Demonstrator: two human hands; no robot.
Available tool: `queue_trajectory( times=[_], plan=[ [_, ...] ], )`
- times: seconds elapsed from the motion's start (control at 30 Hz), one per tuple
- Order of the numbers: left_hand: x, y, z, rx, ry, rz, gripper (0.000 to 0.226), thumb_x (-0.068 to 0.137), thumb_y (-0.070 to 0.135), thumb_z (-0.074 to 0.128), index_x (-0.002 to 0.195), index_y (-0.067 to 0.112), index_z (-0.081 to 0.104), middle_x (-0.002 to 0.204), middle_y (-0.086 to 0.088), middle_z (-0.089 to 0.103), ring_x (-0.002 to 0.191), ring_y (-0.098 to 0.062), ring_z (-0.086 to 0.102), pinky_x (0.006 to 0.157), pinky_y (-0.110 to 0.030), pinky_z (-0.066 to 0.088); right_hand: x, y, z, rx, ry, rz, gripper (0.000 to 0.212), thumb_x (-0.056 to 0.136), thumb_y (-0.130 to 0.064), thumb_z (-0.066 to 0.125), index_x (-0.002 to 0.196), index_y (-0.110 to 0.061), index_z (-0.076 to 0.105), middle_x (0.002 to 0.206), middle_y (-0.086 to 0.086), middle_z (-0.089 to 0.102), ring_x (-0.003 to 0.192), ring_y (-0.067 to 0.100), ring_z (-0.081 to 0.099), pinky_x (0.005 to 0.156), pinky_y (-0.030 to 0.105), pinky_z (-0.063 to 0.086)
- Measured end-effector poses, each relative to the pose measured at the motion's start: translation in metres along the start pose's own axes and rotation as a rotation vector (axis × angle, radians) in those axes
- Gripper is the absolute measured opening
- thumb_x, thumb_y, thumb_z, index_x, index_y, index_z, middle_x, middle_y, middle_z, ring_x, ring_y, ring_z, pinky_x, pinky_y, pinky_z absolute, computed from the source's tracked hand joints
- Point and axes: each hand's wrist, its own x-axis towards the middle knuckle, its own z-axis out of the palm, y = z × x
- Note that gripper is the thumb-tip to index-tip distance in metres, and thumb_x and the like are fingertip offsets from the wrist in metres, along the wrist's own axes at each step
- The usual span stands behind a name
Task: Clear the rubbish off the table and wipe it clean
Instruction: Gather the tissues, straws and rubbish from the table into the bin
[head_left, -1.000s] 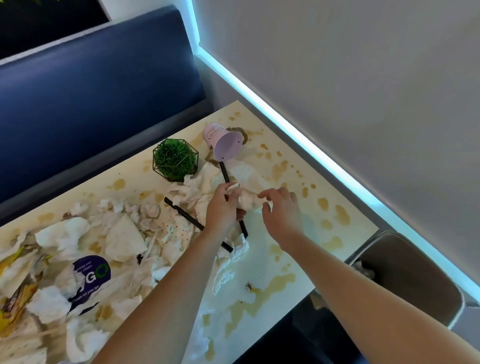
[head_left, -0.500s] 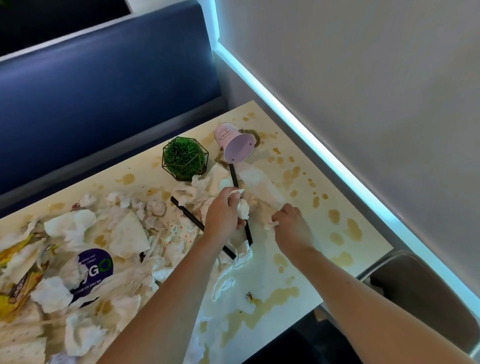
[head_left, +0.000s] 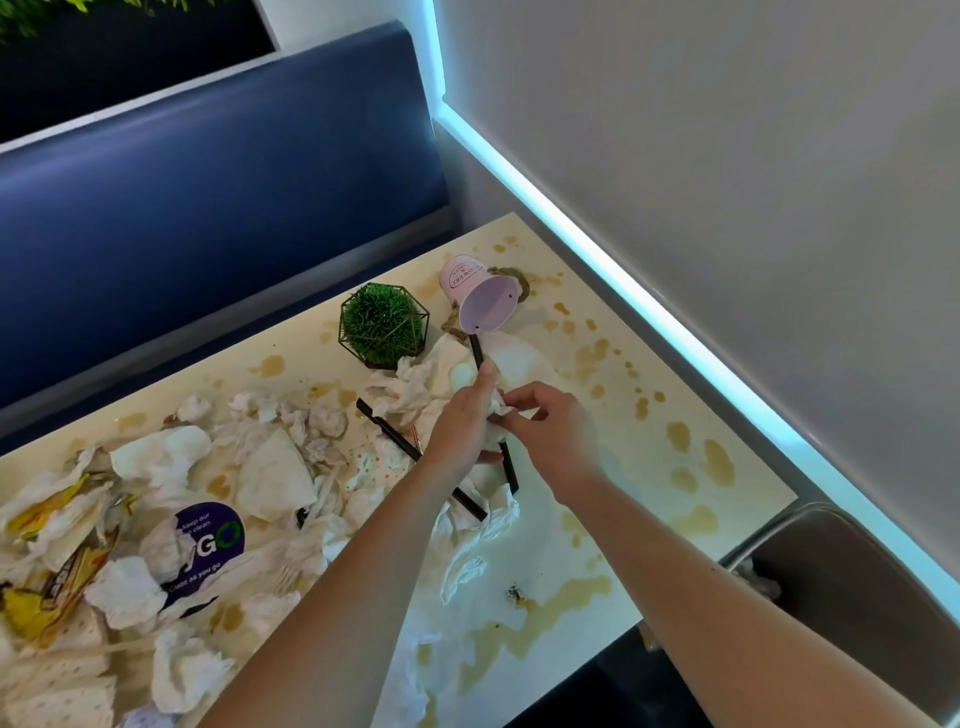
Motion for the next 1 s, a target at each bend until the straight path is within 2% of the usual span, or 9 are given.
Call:
queue_trajectory(
  times=[0.07, 0.17, 0.3, 0.37, 0.5, 0.6, 0.8, 0.9, 1.0],
  plan=[
    [0.004, -0.002, -0.004, 0.016, 0.021, -0.036, 0.043, 0.093, 0.067, 0.036, 0.098, 0.031, 0.058, 0.106, -0.002, 0.063, 0.092, -0.015, 0.063, 0.056, -0.025, 0.051, 0.002, 0.001, 0.003, -0.120, 0.015, -0.075, 0.014, 0.085, -0.026, 0.071, 0.096, -0.033, 0.072, 0.097, -0.011, 0.056, 0.097, 0.008, 0.043, 0.074, 0.011, 0.035],
    [0.013, -0.007, -0.011, 0.013, 0.140, -0.074, 0.040, 0.098, 0.050, 0.044, 0.115, 0.016, 0.056, 0.094, -0.002, 0.058, 0.080, -0.014, 0.058, 0.058, -0.027, 0.049, 0.010, 0.000, 0.007, -0.214, -0.068, -0.138, 0.018, 0.090, -0.027, 0.066, 0.105, -0.034, 0.073, 0.098, -0.008, 0.049, 0.102, 0.009, 0.037, 0.080, 0.006, 0.032],
    [0.025, -0.011, -0.020, 0.088, 0.271, -0.046, 0.048, 0.101, 0.044, 0.041, 0.138, 0.014, 0.041, 0.097, 0.000, 0.053, 0.093, -0.026, 0.059, 0.090, -0.044, 0.052, 0.024, 0.002, 0.010, -0.184, -0.094, -0.147, 0.026, 0.096, -0.015, 0.051, 0.107, -0.031, 0.070, 0.101, -0.007, 0.052, 0.103, 0.016, 0.048, 0.090, 0.024, 0.043],
    [0.027, -0.011, -0.023, 0.109, 0.298, -0.026, 0.052, 0.102, 0.046, 0.038, 0.141, 0.012, 0.038, 0.091, 0.005, 0.050, 0.101, -0.032, 0.058, 0.095, -0.047, 0.049, 0.032, 0.006, 0.008, -0.310, -0.107, -0.137, 0.035, 0.095, -0.005, 0.043, 0.115, -0.024, 0.066, 0.109, -0.004, 0.056, 0.110, 0.018, 0.051, 0.091, 0.026, 0.044],
    [0.025, -0.013, -0.024, 0.109, 0.296, 0.006, 0.047, 0.103, 0.045, 0.037, 0.136, 0.012, 0.041, 0.086, 0.009, 0.044, 0.078, -0.020, 0.059, 0.077, -0.038, 0.053, 0.040, 0.026, 0.006, -0.803, -0.287, -0.179, 0.060, 0.089, 0.006, 0.043, 0.140, -0.023, 0.046, 0.136, -0.002, 0.046, 0.121, 0.024, 0.040, 0.099, 0.028, 0.039],
    [0.024, -0.014, -0.023, 0.125, 0.274, 0.018, 0.044, 0.103, 0.044, 0.037, 0.132, 0.012, 0.044, 0.086, 0.008, 0.046, 0.064, -0.014, 0.057, 0.062, -0.027, 0.050, 0.040, 0.039, 0.007, -1.078, -0.300, -0.307, 0.045, 0.099, -0.016, 0.045, 0.143, -0.027, 0.042, 0.141, -0.002, 0.040, 0.121, 0.026, 0.036, 0.100, 0.030, 0.034],
    [0.022, -0.017, -0.024, 0.173, 0.250, 0.008, 0.045, 0.100, 0.054, 0.034, 0.124, 0.018, 0.045, 0.088, 0.007, 0.056, 0.060, -0.018, 0.062, 0.061, -0.029, 0.047, 0.025, 0.063, 0.003, -1.016, -0.203, -0.337, 0.035, 0.097, -0.009, 0.048, 0.126, -0.020, 0.063, 0.121, 0.002, 0.053, 0.113, 0.023, 0.045, 0.093, 0.028, 0.038],
    [0.021, -0.019, -0.024, 0.171, 0.241, 0.041, 0.044, 0.097, 0.060, 0.037, 0.121, 0.025, 0.045, 0.081, 0.005, 0.057, 0.056, -0.019, 0.061, 0.072, -0.036, 0.051, 0.021, 0.065, 0.000, -0.981, -0.174, -0.279, 0.029, 0.098, -0.016, 0.047, 0.123, -0.014, 0.062, 0.119, 0.004, 0.054, 0.114, 0.022, 0.045, 0.093, 0.028, 0.038],
    [0.020, -0.021, -0.023, 0.173, 0.219, 0.074, 0.040, 0.094, 0.062, 0.042, 0.113, 0.029, 0.051, 0.081, 0.011, 0.056, 0.064, -0.018, 0.056, 0.070, -0.034, 0.045, 0.013, 0.058, -0.003, -0.833, -0.088, -0.142, 0.024, 0.096, -0.023, 0.048, 0.111, -0.009, 0.061, 0.116, 0.005, 0.053, 0.112, 0.023, 0.046, 0.090, 0.032, 0.042]
  ],
)
